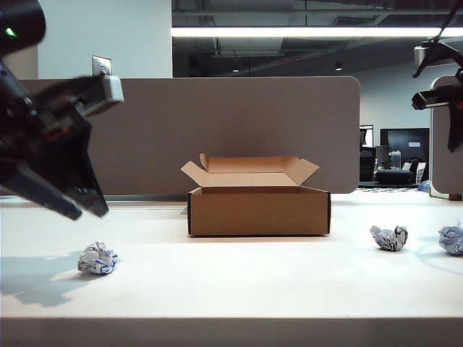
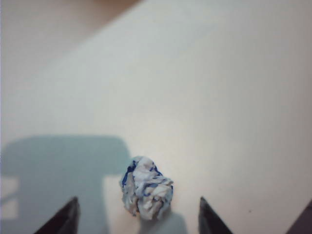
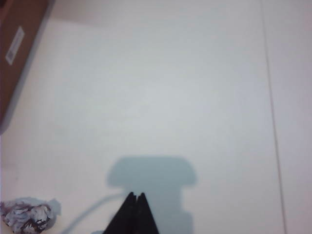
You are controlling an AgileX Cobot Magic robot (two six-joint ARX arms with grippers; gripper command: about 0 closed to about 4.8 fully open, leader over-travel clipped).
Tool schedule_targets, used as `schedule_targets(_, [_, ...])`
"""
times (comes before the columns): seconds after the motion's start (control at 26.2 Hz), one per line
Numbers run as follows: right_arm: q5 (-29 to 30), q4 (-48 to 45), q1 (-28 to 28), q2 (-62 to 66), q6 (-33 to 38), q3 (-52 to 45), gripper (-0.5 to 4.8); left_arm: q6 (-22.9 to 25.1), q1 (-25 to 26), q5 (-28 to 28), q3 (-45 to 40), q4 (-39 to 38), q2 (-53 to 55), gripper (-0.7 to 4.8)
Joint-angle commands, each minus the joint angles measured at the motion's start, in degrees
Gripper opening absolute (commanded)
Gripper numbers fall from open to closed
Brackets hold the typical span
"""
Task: Pick up all the paper balls on the table and put them in the paper box.
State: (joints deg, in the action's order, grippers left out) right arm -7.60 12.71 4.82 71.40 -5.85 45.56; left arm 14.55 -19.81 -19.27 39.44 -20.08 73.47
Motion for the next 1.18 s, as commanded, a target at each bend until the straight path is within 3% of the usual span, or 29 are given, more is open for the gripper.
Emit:
schedule_targets(0.04, [-0.46, -1.20, 0.02, -0.17, -0.20, 0.44, -0.04, 0.02, 0.07, 0.15, 0.70, 1.11, 3.13, 3.06])
schedule_targets(0.27, [-0.46, -1.25, 0.00, -0.15, -0.20, 0.44, -0.04, -0.22, 0.02, -0.50, 2.86, 1.55, 8.92, 3.05])
schedule_targets(0.65, [-0.31, -2.51, 0.00, 4.85, -0.15, 0.44, 0.10, -1.49, -0.28, -0.20, 3.30, 1.38, 9.86, 3.05])
schedule_targets(0.84, [0.24, -2.58, 0.00, 7.13, 1.16, 0.44, 1.89, -1.51, -0.76, 0.15, 3.32, 0.04, 11.08, 3.05])
schedule_targets(1.07, [-0.46, -1.62, 0.00, 7.85, 3.30, 0.44, 2.34, -1.49, -2.40, 0.66, 3.32, -0.20, 11.61, 3.05])
schedule_targets(1.18, [-0.44, -0.46, -0.02, 7.93, 6.36, 0.44, 3.65, -1.49, -2.84, 1.73, 3.32, 0.00, 11.61, 3.05])
